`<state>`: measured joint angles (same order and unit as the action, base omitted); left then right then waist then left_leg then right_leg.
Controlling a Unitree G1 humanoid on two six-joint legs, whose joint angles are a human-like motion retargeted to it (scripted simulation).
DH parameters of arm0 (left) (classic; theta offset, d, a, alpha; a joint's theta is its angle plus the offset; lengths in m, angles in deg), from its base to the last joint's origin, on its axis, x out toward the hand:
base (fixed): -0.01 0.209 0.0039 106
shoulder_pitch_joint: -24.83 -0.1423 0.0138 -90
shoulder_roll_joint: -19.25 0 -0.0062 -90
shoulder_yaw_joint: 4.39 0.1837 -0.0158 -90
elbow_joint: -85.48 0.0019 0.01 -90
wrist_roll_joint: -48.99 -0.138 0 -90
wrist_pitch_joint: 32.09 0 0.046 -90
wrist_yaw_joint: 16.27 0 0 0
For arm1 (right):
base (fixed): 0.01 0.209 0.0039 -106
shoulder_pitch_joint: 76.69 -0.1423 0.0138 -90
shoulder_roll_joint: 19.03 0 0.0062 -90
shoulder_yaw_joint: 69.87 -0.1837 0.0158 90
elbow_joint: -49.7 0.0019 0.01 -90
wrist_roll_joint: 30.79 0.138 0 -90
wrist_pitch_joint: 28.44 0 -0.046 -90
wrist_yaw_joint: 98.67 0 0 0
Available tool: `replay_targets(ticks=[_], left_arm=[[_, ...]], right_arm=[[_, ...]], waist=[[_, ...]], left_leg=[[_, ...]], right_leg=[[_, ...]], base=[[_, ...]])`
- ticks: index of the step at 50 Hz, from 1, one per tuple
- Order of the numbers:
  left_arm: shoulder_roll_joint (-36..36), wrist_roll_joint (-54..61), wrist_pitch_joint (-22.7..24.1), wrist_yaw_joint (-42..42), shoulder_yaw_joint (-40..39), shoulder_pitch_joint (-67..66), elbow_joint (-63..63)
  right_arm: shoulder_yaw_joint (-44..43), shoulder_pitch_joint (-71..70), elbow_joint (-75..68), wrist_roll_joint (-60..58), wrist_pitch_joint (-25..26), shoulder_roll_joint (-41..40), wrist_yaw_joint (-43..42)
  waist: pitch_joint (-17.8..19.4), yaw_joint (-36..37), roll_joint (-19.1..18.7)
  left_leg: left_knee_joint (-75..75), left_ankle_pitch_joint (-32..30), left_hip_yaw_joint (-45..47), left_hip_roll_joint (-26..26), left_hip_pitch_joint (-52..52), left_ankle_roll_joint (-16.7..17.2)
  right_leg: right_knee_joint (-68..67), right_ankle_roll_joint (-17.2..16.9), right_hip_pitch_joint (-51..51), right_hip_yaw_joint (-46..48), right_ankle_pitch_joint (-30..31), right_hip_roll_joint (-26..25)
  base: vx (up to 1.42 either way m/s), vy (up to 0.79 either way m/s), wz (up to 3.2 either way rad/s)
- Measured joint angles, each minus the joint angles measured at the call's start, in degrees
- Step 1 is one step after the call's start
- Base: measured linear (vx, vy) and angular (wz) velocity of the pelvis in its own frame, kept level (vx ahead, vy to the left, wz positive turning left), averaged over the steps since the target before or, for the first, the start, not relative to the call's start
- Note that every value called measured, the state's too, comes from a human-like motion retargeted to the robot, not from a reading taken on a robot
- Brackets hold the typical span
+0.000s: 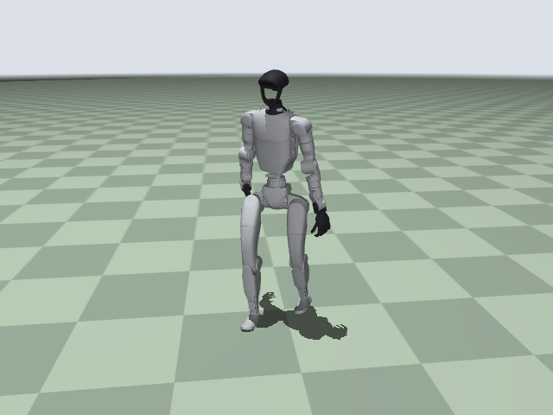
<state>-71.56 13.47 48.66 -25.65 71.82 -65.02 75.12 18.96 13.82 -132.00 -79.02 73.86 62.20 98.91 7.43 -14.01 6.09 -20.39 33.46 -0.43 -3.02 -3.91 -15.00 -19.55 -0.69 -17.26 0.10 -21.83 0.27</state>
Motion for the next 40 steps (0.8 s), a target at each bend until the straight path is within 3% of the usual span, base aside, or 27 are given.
replay_targets(ticks=[2, 6, 9, 12, 15, 18, 20, 25, 28, 30, 33, 34, 36, 40], left_arm=[[-0.9, 3.0, 1.3, -1.0, -1.3, -0.6, 0.6], [-2.9, 7.0, 9.5, -6.1, -1.7, -1.4, -0.8], [-3.7, 7.3, 11.9, -7.4, -1.1, -2.2, -2.5], [-3.9, 6.1, 12.0, -6.6, -0.2, -3.6, -3.2], [-5.1, 3.3, 9.4, -5.6, 0.6, -4.6, -2.2], [-5.7, 0.1, 6.0, -7.5, 0.9, -5.9, -1.0], [-5.9, -2.3, 5.0, -9.6, 1.4, -6.1, -0.8], [-5.6, -4.0, 4.2, -9.2, 1.9, -5.8, -1.1], [-7.2, -2.2, 4.3, -7.4, 1.2, -5.2, -1.3], [-8.4, -0.9, 5.0, -7.8, 1.1, -4.9, -1.5], [-9.8, -0.9, 6.6, -11.5, 1.7, -4.9, -2.3], [-10.1, -1.5, 6.9, -12.6, 1.9, -5.1, -2.8], [-10.4, -2.8, 7.2, -13.8, 2.6, -5.4, -3.6], [-10.1, -5.1, 7.2, -13.2, 3.7, -5.7, -4.5]], right_arm=[[-0.8, 0.1, 1.0, 2.0, -1.0, 0.7, -2.0], [-4.2, -0.5, 2.7, 9.3, -2.4, 2.4, -7.4], [-5.5, -1.8, 3.5, 11.9, -2.9, 4.5, -8.3], [-6.5, -3.0, 3.9, 10.5, -1.9, 6.8, -7.8], [-7.3, -5.3, 2.7, 8.6, 0.0, 10.1, -8.1], [-6.8, -7.7, 1.5, 9.5, 2.5, 11.1, -11.3], [-7.4, -9.5, 1.4, 10.5, 3.5, 11.0, -13.1], [-9.3, -13.0, 3.3, 13.1, 1.3, 7.3, -9.7], [-10.6, -16.4, 1.8, 12.2, -3.1, 6.1, -6.2], [-7.7, -19.8, -0.5, 10.5, -6.4, 7.0, 0.5], [-1.1, -25.5, -2.7, 4.5, -3.0, 9.2, 7.4], [0.5, -27.1, -2.7, 1.9, -1.5, 9.6, 7.3], [2.8, -29.6, -1.9, -2.9, -0.8, 9.9, 4.8], [1.2, -30.6, 2.2, -8.0, -6.7, 9.6, -2.1]], waist=[[0.0, 0.0, -1.1], [1.0, 2.7, -2.4], [1.8, 4.9, -3.4], [1.6, 7.1, -5.1], [-0.3, 8.8, -7.9], [-1.4, 8.7, -9.4], [-2.7, 7.4, -9.2], [-2.7, 9.1, -10.2], [-1.8, 9.9, -12.1], [-1.3, 11.0, -12.7], [-1.1, 12.6, -12.7], [-0.9, 13.4, -12.6], [-0.7, 14.9, -12.5], [-0.6, 15.0, -13.5]], left_leg=[[-2.3, -0.9, 2.4, 2.1, 0.3, 0.0], [-10.2, -5.2, 6.9, 5.8, 2.5, 0.0], [-20.0, -8.2, 8.8, 8.6, 7.0, 0.0], [-29.0, -6.1, 13.2, 12.2, 11.5, 0.0], [-33.2, -6.6, 16.9, 12.0, 17.4, 0.0], [-30.9, -9.2, 22.2, 9.4, 20.6, 0.0], [-25.8, -12.6, 24.5, 4.7, 23.3, 0.0], [-14.7, -17.7, 27.5, 2.2, 26.1, 9.3], [-11.4, -18.9, 26.5, 2.5, 27.8, 13.3], [-10.4, -21.5, 25.9, 2.6, 29.5, 11.2], [-11.7, -26.2, 26.9, 3.6, 31.5, 4.1], [-12.0, -28.7, 26.9, 4.0, 31.7, 3.2], [-12.7, -33.0, 24.0, 3.9, 32.3, 3.6], [-12.7, -40.7, 17.8, 0.9, 33.8, 4.7]], right_leg=[[-0.3, 1.3, 1.4, 0.8, -1.6, -0.4], [0.6, 4.3, 5.3, 2.2, -4.2, -0.6], [2.4, 5.9, 8.5, 3.5, -5.5, -0.7], [4.8, 6.4, 11.5, 6.5, -6.3, -0.1], [7.2, 6.5, 12.7, 9.6, -6.1, 1.1], [9.9, 5.2, 15.0, 13.1, -5.1, 3.6], [10.5, 3.6, 15.0, 16.5, -4.9, 6.9], [11.1, 3.2, 17.1, 21.4, -6.0, 5.9], [12.2, 3.5, 18.7, 23.1, -6.1, 3.5], [12.5, 3.6, 19.5, 23.5, -6.3, 2.8], [12.4, 3.1, 19.6, 23.4, -6.5, 3.2], [12.4, 3.0, 19.7, 23.1, -6.5, 3.2], [12.5, 2.7, 20.3, 22.6, -6.3, 3.0], [12.7, 2.6, 21.8, 24.7, -4.2, 2.2]], base=[[0.5, -0.23, 0.85], [0.41, -0.23, 0.76], [0.38, -0.3, 0.88], [0.32, -0.03, 1.06], [0.17, 0.3, 1.22], [0.06, 0.39, 1.31], [0.06, 0.28, 1.71], [0.11, 0.01, 0.81], [0.1, 0.02, 0.34], [0.12, 0.07, 0.06], [0.13, 0.09, -0.19], [0.23, 0.1, -0.53], [0.26, 0.09, -0.44], [0.29, 0.11, 0.18]])
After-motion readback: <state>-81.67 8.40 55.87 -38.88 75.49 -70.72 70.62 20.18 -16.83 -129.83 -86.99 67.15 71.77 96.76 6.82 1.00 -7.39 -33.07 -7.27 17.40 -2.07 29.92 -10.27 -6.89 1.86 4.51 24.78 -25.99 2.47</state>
